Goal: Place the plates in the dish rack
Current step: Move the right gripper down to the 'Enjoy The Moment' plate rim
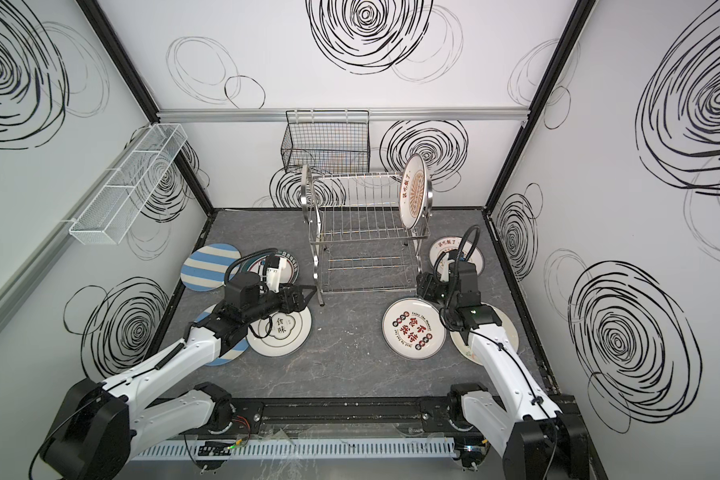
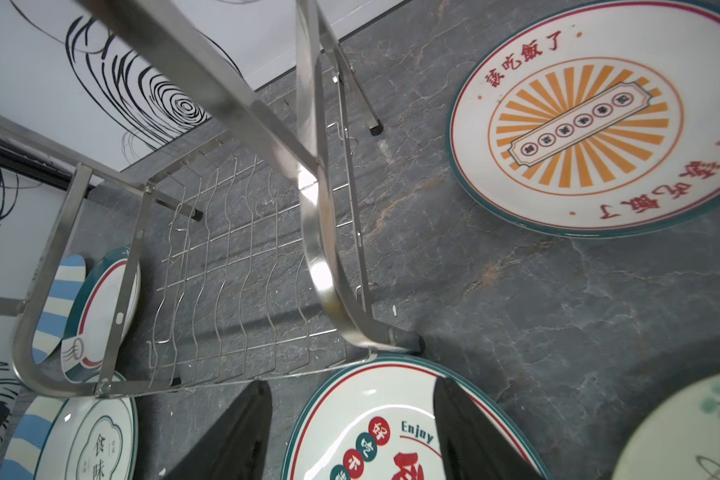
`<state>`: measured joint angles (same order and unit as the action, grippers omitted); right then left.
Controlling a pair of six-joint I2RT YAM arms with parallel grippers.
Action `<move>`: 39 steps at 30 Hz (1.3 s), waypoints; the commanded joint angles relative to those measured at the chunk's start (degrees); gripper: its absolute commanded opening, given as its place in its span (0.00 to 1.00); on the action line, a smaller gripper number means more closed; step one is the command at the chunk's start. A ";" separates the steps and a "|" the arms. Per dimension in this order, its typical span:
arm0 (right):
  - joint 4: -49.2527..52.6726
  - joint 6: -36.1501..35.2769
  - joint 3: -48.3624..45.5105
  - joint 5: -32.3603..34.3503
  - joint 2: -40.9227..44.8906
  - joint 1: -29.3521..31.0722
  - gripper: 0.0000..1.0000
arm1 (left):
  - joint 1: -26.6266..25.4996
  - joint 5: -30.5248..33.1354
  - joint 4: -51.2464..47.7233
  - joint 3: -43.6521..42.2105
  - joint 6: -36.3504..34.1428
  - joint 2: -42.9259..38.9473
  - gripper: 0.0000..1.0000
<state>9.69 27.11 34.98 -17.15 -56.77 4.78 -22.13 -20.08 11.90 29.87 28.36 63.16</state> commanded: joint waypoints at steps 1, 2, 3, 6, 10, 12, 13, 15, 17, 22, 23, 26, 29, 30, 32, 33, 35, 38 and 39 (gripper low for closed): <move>-6.24 -0.97 -1.06 -2.88 -1.07 -1.37 0.63 | -0.31 0.21 3.48 -0.60 0.82 0.56 0.96; -6.73 -1.01 -1.14 -3.17 -1.50 -1.52 0.63 | -0.36 0.21 3.55 -0.68 0.82 0.53 0.96; -7.30 -1.08 -1.30 -3.26 -1.71 -1.61 0.62 | -0.44 0.21 3.69 -0.75 0.75 0.40 0.96; -9.42 -1.25 -2.15 -4.40 -2.52 -1.69 0.62 | -0.42 0.40 3.61 -0.77 0.73 0.64 0.96; -11.21 -1.10 -2.93 -5.40 -3.23 -1.79 0.62 | -0.54 0.47 3.70 -1.03 0.82 0.55 0.96; -10.29 -0.80 -2.84 -5.24 -3.58 -1.79 0.62 | -0.70 0.46 3.80 -1.30 1.16 0.53 0.96; -8.72 -0.35 -2.46 -4.94 -3.69 -1.85 0.62 | -0.98 0.43 3.82 -1.46 1.41 0.50 0.96; -4.00 0.13 -1.88 -4.22 -3.40 -1.84 0.64 | -1.92 0.80 3.68 -1.88 1.59 0.43 0.96; 0.56 0.15 -1.85 -2.54 -2.29 -1.40 0.65 | -3.08 1.65 3.70 -2.39 1.87 0.19 0.96; 8.89 1.60 -2.82 4.92 4.41 4.39 0.67 | -4.65 2.12 3.02 -4.42 2.83 -0.29 0.96; 9.64 2.53 -3.22 6.00 5.53 6.17 0.67 | -4.74 2.18 3.12 -4.91 3.12 -0.47 0.96; 10.96 6.50 -5.16 7.44 7.27 11.45 0.68 | -5.18 2.58 2.84 -5.91 3.33 -1.14 0.96; 9.43 9.85 -8.20 7.21 6.36 16.64 0.68 | -6.37 3.14 2.14 -6.31 3.36 -1.53 0.96; 8.77 10.98 -9.27 7.76 5.60 18.68 0.68 | -6.91 3.43 1.75 -6.40 3.29 -1.58 0.96; 7.49 12.79 -10.64 9.05 3.89 22.32 0.69 | -7.77 4.04 1.33 -6.87 3.41 -1.70 0.96; 6.34 13.56 -11.29 9.48 2.96 24.08 0.69 | -8.01 4.19 1.36 -7.27 3.67 -1.78 0.96; 3.52 14.27 -12.25 9.71 0.88 26.70 0.70 | -8.12 4.18 1.91 -8.27 4.28 -1.98 0.96; 0.65 14.94 -11.96 9.24 -2.89 28.92 0.70 | -8.35 4.08 1.69 -8.93 4.38 -2.06 0.96; 0.55 14.93 -11.40 9.32 -4.14 29.35 0.71 | -8.47 4.25 1.28 -8.95 4.17 -2.16 0.96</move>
<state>14.04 39.57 22.87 -9.69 -58.94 32.95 -30.17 -16.67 12.75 21.43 31.92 61.82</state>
